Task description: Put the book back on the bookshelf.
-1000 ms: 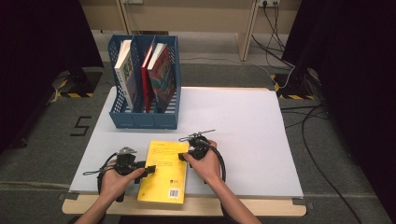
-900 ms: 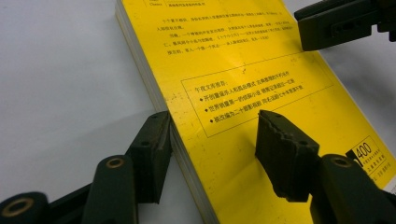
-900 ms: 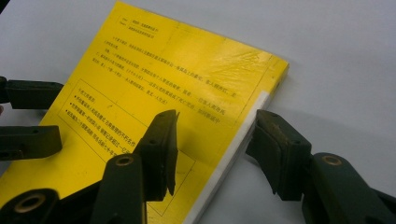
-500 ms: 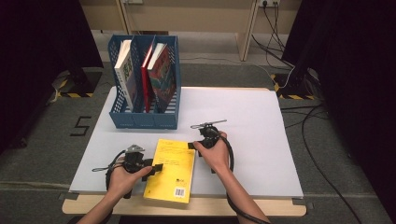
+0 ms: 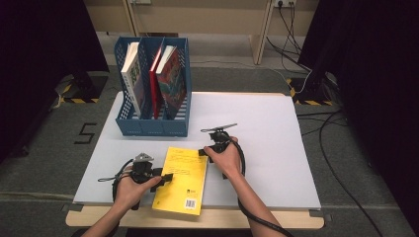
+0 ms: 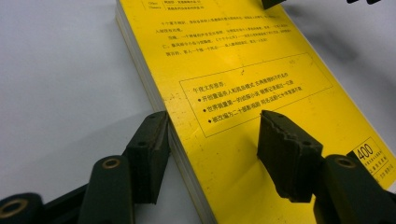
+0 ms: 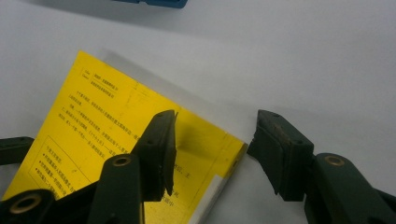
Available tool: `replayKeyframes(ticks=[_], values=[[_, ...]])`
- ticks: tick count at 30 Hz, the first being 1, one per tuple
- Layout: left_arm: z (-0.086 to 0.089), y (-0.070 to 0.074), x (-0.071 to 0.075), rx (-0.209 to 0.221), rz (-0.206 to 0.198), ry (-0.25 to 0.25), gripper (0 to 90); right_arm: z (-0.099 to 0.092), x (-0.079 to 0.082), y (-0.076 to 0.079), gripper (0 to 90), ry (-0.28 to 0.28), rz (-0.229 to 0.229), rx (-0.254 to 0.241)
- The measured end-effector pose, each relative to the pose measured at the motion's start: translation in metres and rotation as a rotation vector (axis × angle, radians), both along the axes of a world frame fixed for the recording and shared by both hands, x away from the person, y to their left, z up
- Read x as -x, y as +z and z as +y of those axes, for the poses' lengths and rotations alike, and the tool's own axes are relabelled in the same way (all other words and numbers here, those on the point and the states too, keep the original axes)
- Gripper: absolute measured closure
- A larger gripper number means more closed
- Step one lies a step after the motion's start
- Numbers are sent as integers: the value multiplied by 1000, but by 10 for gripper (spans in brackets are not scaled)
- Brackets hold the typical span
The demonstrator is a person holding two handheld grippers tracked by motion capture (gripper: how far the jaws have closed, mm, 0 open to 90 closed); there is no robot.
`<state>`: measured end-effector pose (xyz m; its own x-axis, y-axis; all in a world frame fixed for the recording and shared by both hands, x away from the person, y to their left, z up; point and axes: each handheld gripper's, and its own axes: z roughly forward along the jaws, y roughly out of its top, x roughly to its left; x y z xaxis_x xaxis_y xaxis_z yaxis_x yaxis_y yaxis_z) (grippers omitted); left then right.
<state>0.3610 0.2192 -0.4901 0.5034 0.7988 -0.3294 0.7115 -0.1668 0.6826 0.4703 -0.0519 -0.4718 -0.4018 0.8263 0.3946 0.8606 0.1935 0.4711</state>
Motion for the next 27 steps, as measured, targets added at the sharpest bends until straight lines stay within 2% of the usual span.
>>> replayKeyframes(ticks=[8, 11, 16, 21, 27], values=[[0, 0, 0, -1, 1, -1, 427, 2, -1, -2, 470, 16, -8, -15], [0, 0, 0, -2, 2, -1, 427, 2, 0, -2, 487, 25, -15, 0], [-1, 0, 0, -6, 4, 6, 422, 2, 2, -3, 502, 7, -22, -11], [-2, 0, 1, -3, 4, 11, 420, -4, 2, -5, 540, -24, -11, -56], [-2, 0, 1, -3, 3, 10, 420, -1, 4, -5, 547, -26, -30, -25]])
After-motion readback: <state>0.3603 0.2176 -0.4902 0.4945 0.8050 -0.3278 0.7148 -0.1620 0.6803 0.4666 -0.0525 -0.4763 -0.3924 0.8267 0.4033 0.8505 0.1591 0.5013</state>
